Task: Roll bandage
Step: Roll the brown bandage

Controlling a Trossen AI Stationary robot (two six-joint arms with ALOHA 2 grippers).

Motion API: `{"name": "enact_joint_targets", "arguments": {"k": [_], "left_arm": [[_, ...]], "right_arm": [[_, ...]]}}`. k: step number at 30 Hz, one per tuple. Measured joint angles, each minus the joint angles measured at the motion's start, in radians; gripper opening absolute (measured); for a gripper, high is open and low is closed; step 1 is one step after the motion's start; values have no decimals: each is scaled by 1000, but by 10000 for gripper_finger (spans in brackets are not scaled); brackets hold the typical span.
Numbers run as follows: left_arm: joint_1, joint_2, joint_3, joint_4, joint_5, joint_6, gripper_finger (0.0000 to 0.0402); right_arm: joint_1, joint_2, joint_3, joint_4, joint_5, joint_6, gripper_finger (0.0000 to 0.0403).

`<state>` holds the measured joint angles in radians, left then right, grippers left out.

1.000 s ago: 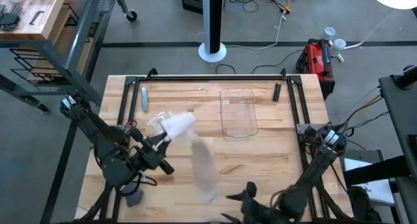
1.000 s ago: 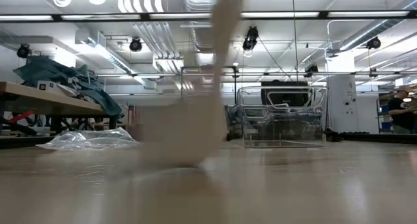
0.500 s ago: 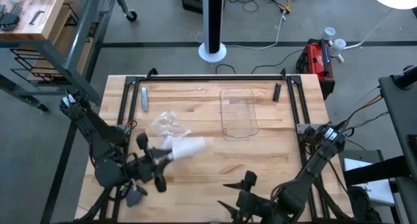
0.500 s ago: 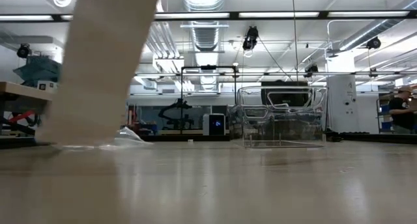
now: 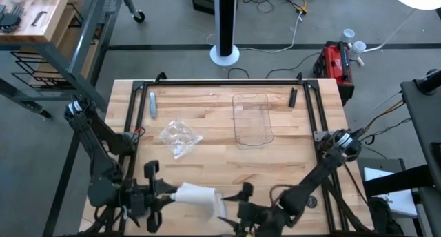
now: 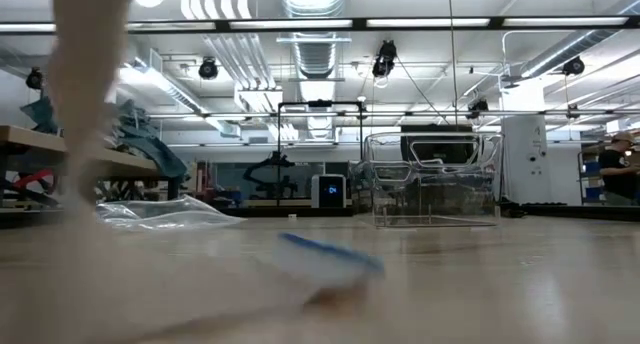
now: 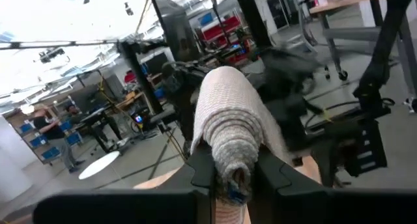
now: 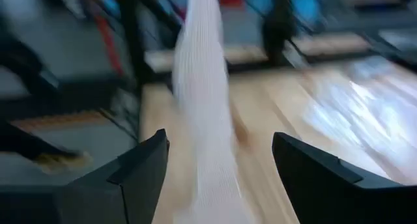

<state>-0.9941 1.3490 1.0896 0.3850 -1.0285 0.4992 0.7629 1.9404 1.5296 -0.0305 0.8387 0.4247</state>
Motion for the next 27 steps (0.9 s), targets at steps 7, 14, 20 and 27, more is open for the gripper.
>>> {"name": "enact_joint_targets", "arguments": {"k": [7, 14, 20, 27], "left_arm": [[-7, 48, -7, 37, -8, -21, 34], [-10, 56, -7, 47, -95, -15, 34], [-14, 57, -6, 107, -63, 0, 34], [-14, 59, -6, 125, -54, 15, 34]], "right_arm": [[-54, -1, -73, 272, -141, -119, 263], [-48, 10, -75, 276, -217, -72, 276], [-67, 39, -75, 275, -139, -24, 273], [-97, 139, -75, 307, -129, 20, 257]]}}
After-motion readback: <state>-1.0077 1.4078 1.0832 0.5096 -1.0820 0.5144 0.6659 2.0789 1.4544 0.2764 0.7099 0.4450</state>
